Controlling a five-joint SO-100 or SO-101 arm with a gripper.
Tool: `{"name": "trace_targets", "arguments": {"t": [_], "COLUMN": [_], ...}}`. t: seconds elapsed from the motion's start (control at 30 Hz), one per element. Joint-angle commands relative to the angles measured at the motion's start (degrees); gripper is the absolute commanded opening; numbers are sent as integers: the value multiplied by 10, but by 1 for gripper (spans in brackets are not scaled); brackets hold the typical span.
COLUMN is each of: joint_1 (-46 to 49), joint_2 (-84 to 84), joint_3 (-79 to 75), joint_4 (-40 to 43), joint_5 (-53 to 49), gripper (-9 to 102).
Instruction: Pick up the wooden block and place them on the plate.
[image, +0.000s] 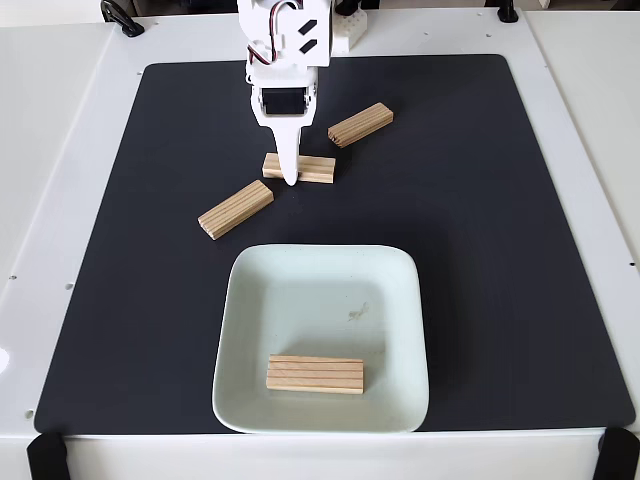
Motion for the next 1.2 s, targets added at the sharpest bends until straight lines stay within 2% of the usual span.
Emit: {"name": "trace_targets", "arguments": {"t": [0.0, 0.1, 0.3, 0.6, 1.17], "joint_1": [-4, -5, -20, -27, -46], "joint_2": [3, 3, 16, 53, -244], "joint_3": [-14, -13, -25, -182, -628], "joint_4": [-7, -7, -7, -8, 0], "joint_5": [-3, -3, -3, -4, 5], "gripper": [7, -1, 0, 0, 0]}}
